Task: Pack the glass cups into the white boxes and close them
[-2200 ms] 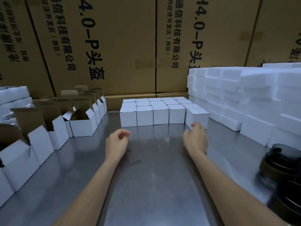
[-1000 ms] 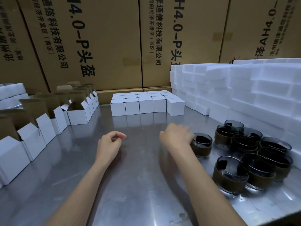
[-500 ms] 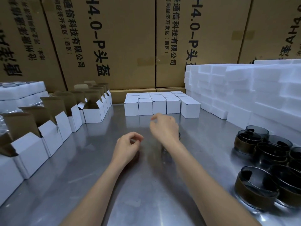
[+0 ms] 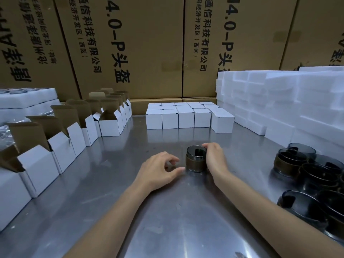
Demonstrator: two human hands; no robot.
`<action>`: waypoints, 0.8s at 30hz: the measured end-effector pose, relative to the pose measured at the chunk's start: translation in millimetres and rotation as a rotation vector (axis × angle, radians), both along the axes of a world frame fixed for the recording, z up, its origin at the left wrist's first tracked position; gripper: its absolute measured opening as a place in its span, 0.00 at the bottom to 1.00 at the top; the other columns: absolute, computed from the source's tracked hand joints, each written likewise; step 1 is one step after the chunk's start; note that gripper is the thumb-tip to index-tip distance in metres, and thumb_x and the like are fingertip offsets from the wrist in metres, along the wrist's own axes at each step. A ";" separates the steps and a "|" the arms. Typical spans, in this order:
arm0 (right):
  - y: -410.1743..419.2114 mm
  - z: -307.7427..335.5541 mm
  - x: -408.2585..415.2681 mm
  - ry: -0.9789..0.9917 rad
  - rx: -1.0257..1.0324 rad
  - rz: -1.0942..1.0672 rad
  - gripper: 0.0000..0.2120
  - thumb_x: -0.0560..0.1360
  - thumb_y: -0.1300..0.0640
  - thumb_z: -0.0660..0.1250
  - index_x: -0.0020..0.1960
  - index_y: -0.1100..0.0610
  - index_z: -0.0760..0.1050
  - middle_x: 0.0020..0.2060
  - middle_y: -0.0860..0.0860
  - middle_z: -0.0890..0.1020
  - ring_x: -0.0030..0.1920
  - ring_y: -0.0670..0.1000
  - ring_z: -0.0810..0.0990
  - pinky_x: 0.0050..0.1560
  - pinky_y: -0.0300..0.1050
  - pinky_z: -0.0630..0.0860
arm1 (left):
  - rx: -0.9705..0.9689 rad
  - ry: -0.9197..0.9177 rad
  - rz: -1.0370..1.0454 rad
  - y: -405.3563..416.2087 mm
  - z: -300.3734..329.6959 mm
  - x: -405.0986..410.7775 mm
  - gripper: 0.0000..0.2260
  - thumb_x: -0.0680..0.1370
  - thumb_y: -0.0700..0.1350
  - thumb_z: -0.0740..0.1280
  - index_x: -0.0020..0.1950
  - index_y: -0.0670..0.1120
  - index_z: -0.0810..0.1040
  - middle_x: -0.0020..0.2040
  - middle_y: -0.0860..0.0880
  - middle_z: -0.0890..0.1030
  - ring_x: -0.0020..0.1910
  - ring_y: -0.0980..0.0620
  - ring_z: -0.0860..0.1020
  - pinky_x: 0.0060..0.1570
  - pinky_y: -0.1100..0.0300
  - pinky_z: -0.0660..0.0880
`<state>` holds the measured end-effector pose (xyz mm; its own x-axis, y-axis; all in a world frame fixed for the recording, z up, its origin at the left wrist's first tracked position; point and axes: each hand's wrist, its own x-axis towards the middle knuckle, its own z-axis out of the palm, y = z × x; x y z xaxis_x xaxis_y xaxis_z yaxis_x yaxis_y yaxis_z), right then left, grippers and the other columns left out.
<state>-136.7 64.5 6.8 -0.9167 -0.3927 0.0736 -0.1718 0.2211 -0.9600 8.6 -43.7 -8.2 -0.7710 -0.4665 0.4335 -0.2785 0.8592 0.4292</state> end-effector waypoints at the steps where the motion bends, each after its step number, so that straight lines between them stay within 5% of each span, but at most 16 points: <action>1: -2.1 -2.7 0.5 0.038 0.037 0.018 0.13 0.78 0.54 0.52 0.51 0.49 0.75 0.57 0.51 0.77 0.53 0.52 0.74 0.57 0.49 0.70 | 0.000 0.004 -0.002 0.0 -0.4 0.2 0.16 0.71 0.64 0.68 0.53 0.57 0.80 0.43 0.62 0.76 0.42 0.64 0.74 0.45 0.62 0.73; 10: -15.9 0.8 -12.3 0.158 0.292 0.085 0.21 0.80 0.43 0.47 0.56 0.51 0.76 0.55 0.51 0.79 0.56 0.56 0.76 0.57 0.49 0.70 | 0.046 0.003 0.005 -2.3 1.2 -1.7 0.18 0.71 0.64 0.69 0.56 0.56 0.80 0.45 0.61 0.77 0.42 0.63 0.75 0.49 0.58 0.76; 16: -14.6 -3.1 -15.1 0.195 0.338 0.181 0.25 0.78 0.37 0.47 0.49 0.49 0.78 0.47 0.53 0.83 0.51 0.58 0.80 0.59 0.54 0.73 | 0.063 -0.048 -0.013 -4.1 1.2 -3.2 0.21 0.70 0.66 0.68 0.58 0.57 0.79 0.47 0.60 0.76 0.45 0.60 0.74 0.49 0.59 0.74; 21: -14.5 -4.2 -24.4 0.074 0.173 0.292 0.20 0.79 0.42 0.52 0.47 0.51 0.79 0.35 0.48 0.83 0.31 0.50 0.78 0.38 0.45 0.72 | 0.273 0.047 -0.073 -10.0 1.8 -2.6 0.21 0.71 0.52 0.74 0.64 0.53 0.77 0.52 0.55 0.78 0.44 0.62 0.75 0.48 0.70 0.71; 24: -12.7 -6.2 -23.5 0.106 0.176 0.357 0.11 0.76 0.50 0.57 0.46 0.47 0.78 0.30 0.46 0.81 0.27 0.46 0.76 0.31 0.40 0.69 | 0.429 0.156 -0.068 -15.2 4.5 -0.3 0.21 0.73 0.40 0.73 0.64 0.50 0.76 0.55 0.54 0.80 0.43 0.57 0.77 0.46 0.73 0.72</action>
<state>-160.2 51.9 0.6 -0.7115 -0.6998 0.0636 -0.3631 0.2886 -0.8860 8.3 -58.9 -3.7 -0.7470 -0.5794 0.3259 -0.1312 0.6091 0.7821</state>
